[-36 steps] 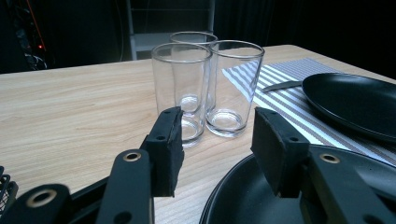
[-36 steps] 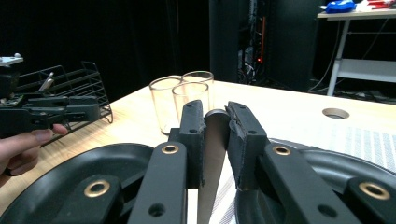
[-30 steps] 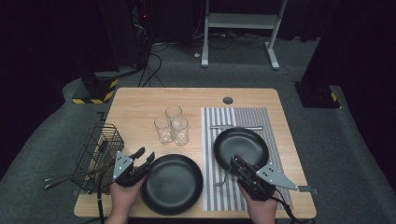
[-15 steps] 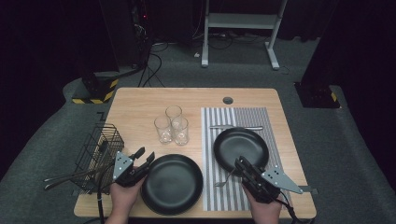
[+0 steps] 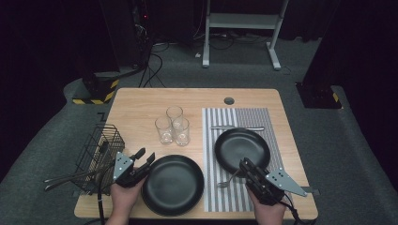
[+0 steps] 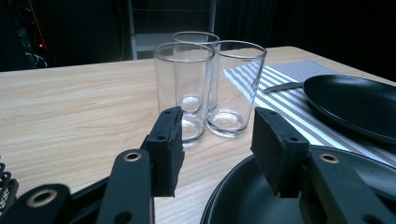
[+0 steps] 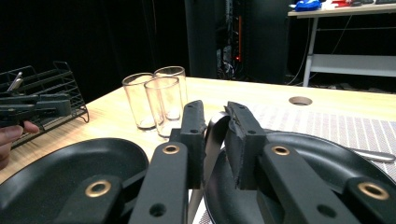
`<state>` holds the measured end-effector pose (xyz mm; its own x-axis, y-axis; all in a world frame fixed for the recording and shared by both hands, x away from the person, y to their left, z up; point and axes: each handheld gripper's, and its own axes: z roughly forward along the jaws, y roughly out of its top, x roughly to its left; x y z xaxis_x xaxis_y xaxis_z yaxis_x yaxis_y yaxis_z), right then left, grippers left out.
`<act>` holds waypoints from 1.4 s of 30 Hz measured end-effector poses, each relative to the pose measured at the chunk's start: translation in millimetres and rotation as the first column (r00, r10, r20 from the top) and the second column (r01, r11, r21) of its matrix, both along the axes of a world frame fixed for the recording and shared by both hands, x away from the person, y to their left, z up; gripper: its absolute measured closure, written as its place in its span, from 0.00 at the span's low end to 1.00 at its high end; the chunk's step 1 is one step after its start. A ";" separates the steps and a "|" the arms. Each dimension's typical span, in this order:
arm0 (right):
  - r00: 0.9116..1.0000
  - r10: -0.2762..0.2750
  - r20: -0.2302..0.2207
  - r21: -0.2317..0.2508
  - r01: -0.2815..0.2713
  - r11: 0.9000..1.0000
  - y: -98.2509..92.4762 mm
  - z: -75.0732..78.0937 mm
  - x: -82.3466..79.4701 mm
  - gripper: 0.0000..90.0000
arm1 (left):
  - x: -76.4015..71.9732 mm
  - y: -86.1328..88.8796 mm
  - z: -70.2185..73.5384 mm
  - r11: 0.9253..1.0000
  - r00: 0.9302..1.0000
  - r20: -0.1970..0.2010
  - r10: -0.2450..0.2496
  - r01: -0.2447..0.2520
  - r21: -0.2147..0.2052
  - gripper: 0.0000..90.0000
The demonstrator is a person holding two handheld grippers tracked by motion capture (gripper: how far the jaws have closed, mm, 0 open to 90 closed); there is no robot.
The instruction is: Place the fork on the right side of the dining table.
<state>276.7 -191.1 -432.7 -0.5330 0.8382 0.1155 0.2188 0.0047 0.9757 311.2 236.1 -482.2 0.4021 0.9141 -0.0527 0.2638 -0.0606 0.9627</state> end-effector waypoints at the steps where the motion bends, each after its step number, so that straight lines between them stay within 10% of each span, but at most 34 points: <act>1: 1.000 -0.006 0.002 -0.003 0.006 1.000 -0.6 -0.6 -0.6 0.91 | 0.0 -0.2 -0.1 1.000 1.000 0.000 0.000 0.000 0.000 0.59; 42: 0.986 -0.157 -0.064 0.013 0.158 0.987 -38.4 -29.0 -3.0 0.86 | 1.3 -0.4 -2.3 1.000 1.000 -0.007 0.001 -0.001 0.008 0.59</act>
<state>273.7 -229.5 -461.7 -0.3855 0.9087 0.1603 0.2756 -0.0524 0.9598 312.5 235.7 -484.6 0.4007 0.9149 -0.0481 0.2710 -0.0683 0.9601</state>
